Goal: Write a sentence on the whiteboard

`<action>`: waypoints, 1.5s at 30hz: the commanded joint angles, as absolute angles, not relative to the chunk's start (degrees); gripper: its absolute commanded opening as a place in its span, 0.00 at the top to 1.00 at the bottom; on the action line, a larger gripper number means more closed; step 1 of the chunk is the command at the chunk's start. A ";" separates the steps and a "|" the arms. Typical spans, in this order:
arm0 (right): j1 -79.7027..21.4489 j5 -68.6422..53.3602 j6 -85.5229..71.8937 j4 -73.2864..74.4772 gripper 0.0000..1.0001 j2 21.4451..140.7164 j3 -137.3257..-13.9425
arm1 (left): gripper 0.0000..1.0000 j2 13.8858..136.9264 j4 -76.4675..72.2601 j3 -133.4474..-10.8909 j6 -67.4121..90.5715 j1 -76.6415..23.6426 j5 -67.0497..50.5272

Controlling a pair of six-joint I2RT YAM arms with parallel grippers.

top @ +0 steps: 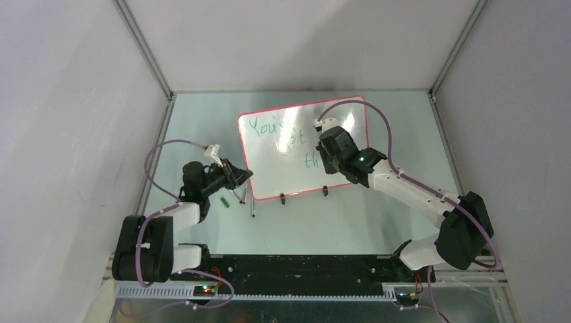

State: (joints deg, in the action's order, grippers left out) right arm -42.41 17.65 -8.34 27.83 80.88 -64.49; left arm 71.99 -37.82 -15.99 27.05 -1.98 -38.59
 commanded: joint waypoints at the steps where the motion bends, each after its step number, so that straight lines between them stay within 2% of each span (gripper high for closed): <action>1: -42.17 17.69 -8.19 24.89 1.00 81.60 -64.51 | 0.77 71.28 -37.79 -16.70 26.36 -1.89 -36.39; 29: -43.34 18.04 -9.77 27.91 1.00 80.70 -61.51 | 0.77 71.29 -37.71 -16.79 26.43 -1.93 -36.42; 38: -40.81 14.44 -9.83 26.26 1.00 75.29 -61.51 | 0.77 71.31 -37.71 -16.75 26.37 -1.93 -36.45; 45: -39.22 14.12 -9.11 25.10 1.00 75.58 -61.64 | 0.77 71.30 -37.71 -16.70 26.39 -1.93 -36.38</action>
